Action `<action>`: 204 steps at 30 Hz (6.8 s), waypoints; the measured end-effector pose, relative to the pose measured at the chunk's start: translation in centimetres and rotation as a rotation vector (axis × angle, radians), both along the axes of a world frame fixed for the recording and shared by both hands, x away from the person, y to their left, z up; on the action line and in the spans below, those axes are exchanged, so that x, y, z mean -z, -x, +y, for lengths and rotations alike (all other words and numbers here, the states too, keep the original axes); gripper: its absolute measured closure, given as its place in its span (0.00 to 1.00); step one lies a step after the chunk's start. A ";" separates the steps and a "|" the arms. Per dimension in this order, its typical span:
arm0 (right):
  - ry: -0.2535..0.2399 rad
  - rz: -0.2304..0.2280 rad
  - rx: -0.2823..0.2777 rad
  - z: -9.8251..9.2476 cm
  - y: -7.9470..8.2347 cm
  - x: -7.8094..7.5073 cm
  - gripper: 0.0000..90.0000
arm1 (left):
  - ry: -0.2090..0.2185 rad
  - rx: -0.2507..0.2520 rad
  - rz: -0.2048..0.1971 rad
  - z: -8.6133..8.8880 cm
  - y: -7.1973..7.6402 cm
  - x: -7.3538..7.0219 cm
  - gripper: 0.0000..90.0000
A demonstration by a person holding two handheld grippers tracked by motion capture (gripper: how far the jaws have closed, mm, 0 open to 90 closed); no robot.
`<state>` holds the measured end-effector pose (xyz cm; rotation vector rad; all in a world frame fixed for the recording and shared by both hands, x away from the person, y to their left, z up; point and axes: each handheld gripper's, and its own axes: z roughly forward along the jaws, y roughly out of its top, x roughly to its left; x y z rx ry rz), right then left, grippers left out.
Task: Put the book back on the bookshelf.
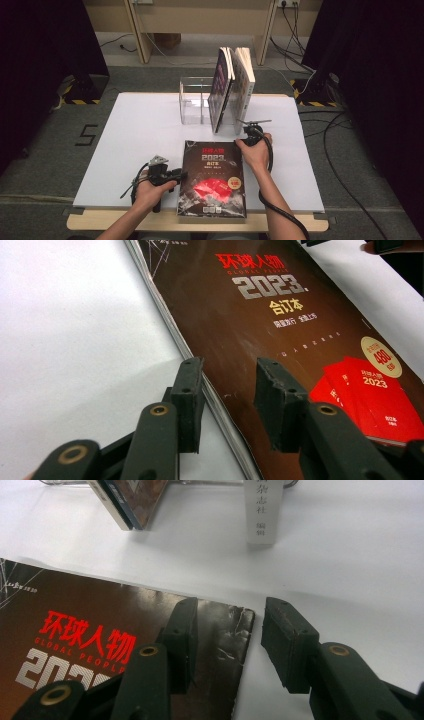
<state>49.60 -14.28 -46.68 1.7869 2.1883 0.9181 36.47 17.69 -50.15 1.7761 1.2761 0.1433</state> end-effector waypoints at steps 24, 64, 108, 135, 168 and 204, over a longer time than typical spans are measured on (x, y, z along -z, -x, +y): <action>-0.082 0.021 0.020 -0.1 -0.8 0.6 0.66 | -0.013 0.000 -0.011 -0.1 0.1 0.0 0.70; -0.247 -0.052 -0.108 0.2 3.7 -5.6 0.97 | 0.031 -0.036 -0.009 1.6 -0.3 -1.0 0.65; -0.303 -0.377 -0.106 3.8 5.3 -14.3 0.97 | 0.023 -0.042 -0.080 2.3 -0.3 -2.8 0.55; -0.317 -0.495 -0.090 5.8 5.0 -16.8 0.97 | 0.030 -0.048 -0.094 2.4 -0.3 -3.3 0.55; -0.344 -0.607 -0.050 7.8 3.7 -18.7 0.97 | 0.044 -0.063 -0.107 2.6 -0.4 -3.5 0.53; -0.332 -0.690 -0.029 9.8 3.5 -19.5 0.97 | 0.132 -0.001 -0.238 -0.9 -3.1 -11.6 0.46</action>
